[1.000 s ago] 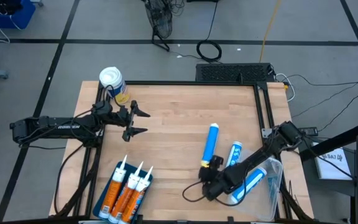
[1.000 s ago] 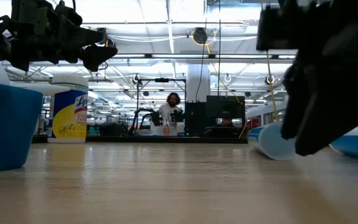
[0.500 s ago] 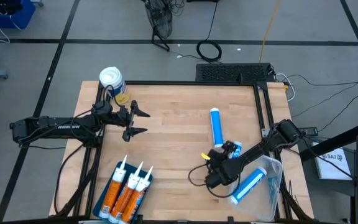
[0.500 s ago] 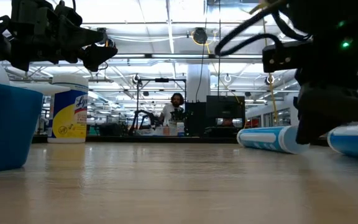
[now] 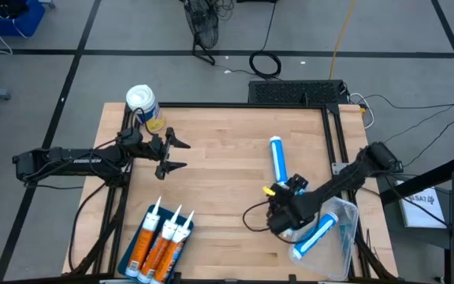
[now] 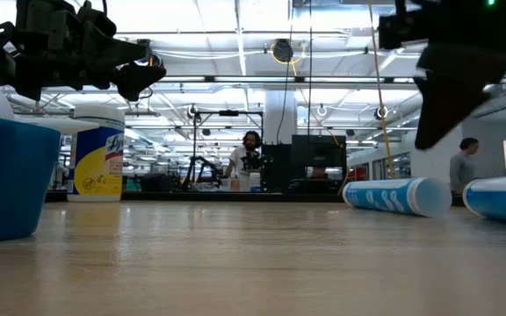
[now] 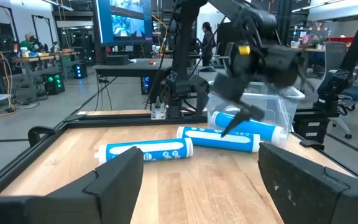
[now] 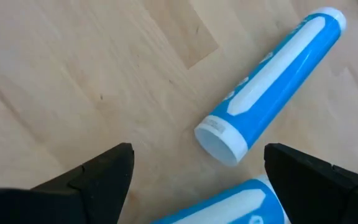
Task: Pick & place silicon tubes, Sealant and Lysol wipes
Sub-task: Put the left blue sealant into the transparent bin
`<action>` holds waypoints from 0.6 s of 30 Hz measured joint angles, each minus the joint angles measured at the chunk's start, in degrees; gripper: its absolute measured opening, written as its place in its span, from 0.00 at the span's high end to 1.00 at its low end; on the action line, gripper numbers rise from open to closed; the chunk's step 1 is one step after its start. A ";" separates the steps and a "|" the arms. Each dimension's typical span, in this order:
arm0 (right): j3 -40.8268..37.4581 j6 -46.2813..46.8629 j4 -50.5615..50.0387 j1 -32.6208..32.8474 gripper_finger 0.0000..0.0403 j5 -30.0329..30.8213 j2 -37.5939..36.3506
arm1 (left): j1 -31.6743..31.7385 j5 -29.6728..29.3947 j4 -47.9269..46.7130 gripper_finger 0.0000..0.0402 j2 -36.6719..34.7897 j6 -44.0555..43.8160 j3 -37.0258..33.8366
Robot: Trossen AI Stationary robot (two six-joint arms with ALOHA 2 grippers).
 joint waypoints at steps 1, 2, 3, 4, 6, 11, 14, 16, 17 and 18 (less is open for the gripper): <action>0.00 0.34 -0.23 -0.33 0.16 0.05 -1.27 | 0.00 0.00 0.00 0.23 0.00 0.01 0.00; 0.00 0.56 -0.58 -0.91 0.16 0.16 -2.55 | 0.00 0.00 0.02 0.23 -0.02 0.01 0.00; 0.00 0.61 -1.10 -1.75 0.16 0.36 -3.73 | 0.00 0.00 0.02 0.23 0.00 0.01 0.00; 0.00 0.56 -1.68 -2.89 0.16 0.60 -4.84 | -0.02 0.01 0.00 0.23 0.00 0.01 0.00; 0.00 0.60 -2.69 -5.63 0.16 1.60 -6.13 | 0.00 0.00 0.00 0.23 0.00 0.01 0.00; -1.18 -3.11 -2.44 -14.02 0.16 -1.14 -7.20 | -0.01 0.00 0.00 0.23 0.00 0.01 0.00; -2.10 -6.88 -2.27 -19.82 0.16 -3.97 -7.11 | 0.00 0.00 0.00 0.23 -0.02 0.01 0.00; -2.65 -9.34 -2.05 -23.98 0.16 -6.03 -7.15 | -0.02 0.02 0.00 0.23 -0.02 0.01 0.00; -2.92 -10.51 -1.65 -25.92 0.16 -7.31 -7.15 | 0.00 0.01 0.00 0.23 -0.02 0.01 0.00; -3.19 -11.89 -1.23 -27.80 0.16 -8.66 -7.15 | -0.01 0.01 0.00 0.23 -0.01 0.00 0.00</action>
